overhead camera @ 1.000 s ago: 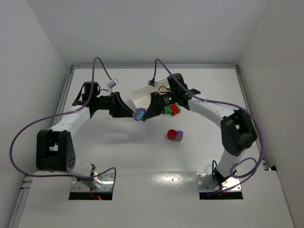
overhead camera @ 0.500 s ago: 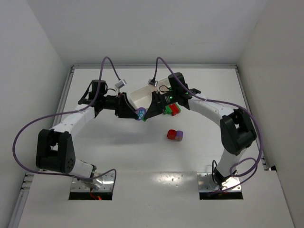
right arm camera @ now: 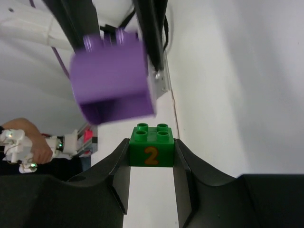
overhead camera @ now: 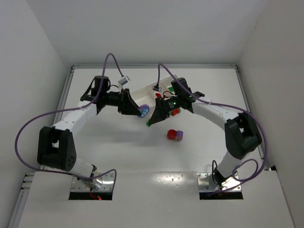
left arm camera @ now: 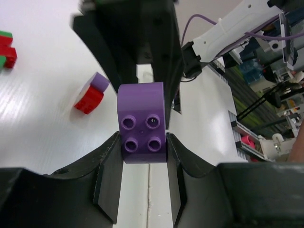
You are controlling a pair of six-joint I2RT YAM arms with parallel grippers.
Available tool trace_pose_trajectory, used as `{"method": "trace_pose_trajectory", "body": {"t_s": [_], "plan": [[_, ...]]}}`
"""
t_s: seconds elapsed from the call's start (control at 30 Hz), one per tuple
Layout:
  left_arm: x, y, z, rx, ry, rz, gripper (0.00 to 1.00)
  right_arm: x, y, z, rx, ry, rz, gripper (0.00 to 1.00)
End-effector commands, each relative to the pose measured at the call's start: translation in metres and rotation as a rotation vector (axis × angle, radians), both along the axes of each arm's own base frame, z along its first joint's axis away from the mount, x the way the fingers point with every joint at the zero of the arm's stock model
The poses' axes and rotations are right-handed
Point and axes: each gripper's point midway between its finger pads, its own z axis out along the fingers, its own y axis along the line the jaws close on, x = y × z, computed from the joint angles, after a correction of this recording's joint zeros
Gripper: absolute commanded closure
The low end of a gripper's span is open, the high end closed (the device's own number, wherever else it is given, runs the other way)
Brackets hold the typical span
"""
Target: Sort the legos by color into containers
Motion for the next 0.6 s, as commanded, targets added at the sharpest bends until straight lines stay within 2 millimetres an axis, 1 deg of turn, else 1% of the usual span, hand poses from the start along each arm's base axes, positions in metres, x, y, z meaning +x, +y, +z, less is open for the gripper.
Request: {"method": "trace_pose_trajectory", "body": {"t_s": [0.0,0.07,0.1,0.17,0.2,0.23,0.27,0.3,0.33,0.37,0.4,0.47,0.5,0.57], "plan": [[0.016,-0.007,0.017,-0.033,-0.112,-0.037,1.00,-0.014,-0.013,0.013,-0.004,-0.138,0.014,1.00],[0.028,-0.005,0.016,-0.023,-0.113,-0.016,1.00,-0.016,-0.020,0.008,-0.019,-0.160,0.010,1.00],[0.032,-0.006,0.019,-0.025,-0.124,-0.016,1.00,-0.012,-0.023,0.010,-0.023,-0.173,-0.010,1.00],[0.049,-0.007,0.010,0.013,-0.134,0.035,1.00,-0.015,-0.031,0.007,-0.037,-0.172,-0.026,1.00],[0.058,-0.008,0.010,0.029,-0.146,0.062,1.00,-0.009,-0.034,0.005,-0.049,-0.176,-0.048,1.00],[0.067,-0.007,0.006,0.053,-0.151,0.095,1.00,-0.011,-0.036,0.003,-0.059,-0.179,-0.057,1.00],[0.089,-0.004,-0.009,0.124,-0.131,0.196,1.00,-0.005,-0.040,0.004,-0.067,-0.192,-0.083,1.00],[0.103,-0.003,-0.008,0.149,-0.140,0.250,1.00,0.002,-0.046,-0.003,-0.097,-0.182,-0.122,1.00],[0.113,-0.001,-0.011,0.173,-0.126,0.295,1.00,0.006,-0.049,-0.004,-0.105,-0.185,-0.138,1.00],[0.133,0.006,-0.027,0.247,-0.066,0.408,1.00,0.013,-0.054,-0.003,-0.122,-0.190,-0.178,1.00],[0.144,0.010,-0.025,0.271,-0.060,0.460,1.00,0.018,-0.057,-0.005,-0.138,-0.184,-0.204,1.00],[0.155,0.014,-0.032,0.316,-0.036,0.532,1.00,0.031,-0.063,-0.003,-0.162,-0.213,-0.252,1.00],[0.167,0.021,-0.037,0.356,-0.047,0.599,1.00,0.039,-0.067,-0.002,-0.170,-0.224,-0.279,1.00],[0.172,0.018,-0.042,0.392,-0.028,0.662,1.00,0.049,-0.076,-0.005,-0.197,-0.220,-0.330,1.00]]}}
